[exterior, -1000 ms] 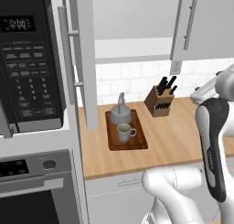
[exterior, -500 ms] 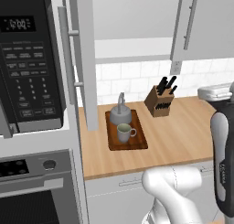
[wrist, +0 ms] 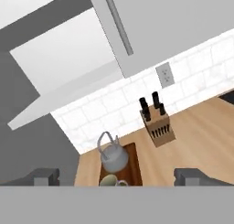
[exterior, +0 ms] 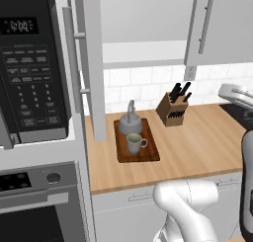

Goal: Pick the kettle from the counter and place it on the tray. Then pick the mug from the cabinet and place it on the tray. Then close the cabinet doors.

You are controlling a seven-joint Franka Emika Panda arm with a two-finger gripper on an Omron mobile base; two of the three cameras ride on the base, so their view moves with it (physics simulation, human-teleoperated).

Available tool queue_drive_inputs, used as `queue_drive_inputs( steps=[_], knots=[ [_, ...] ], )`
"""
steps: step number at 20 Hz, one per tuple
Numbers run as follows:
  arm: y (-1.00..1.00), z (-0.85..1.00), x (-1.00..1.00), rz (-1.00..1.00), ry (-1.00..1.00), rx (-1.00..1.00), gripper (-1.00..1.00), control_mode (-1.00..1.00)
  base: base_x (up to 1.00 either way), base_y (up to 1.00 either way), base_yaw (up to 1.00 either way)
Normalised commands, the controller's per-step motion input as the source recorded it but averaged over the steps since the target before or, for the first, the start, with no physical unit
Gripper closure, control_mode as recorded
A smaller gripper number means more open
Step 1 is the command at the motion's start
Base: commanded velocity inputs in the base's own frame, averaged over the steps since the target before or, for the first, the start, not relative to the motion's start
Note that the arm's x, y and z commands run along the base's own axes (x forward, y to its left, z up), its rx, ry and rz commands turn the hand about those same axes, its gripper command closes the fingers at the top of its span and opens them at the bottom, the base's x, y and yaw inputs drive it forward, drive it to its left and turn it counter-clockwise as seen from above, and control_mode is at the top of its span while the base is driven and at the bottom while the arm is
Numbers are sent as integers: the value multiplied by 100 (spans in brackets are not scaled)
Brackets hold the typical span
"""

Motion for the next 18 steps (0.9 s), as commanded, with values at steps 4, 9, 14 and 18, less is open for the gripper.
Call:
queue_drive_inputs(
  steps=[4, 9, 14, 18],
  knots=[
    [32, 0, -17, 0, 0, 24, -100, -100, 0, 0, 0],
    [18, 0, -21, 0, 0, 26, -100, -100, 0, 0, 0],
    [18, 0, -23, 0, 0, 28, -100, -100, 0, 0, 0],
    [24, 0, -22, 0, 0, 26, -100, -100, 0, 0, 0]
  ],
)
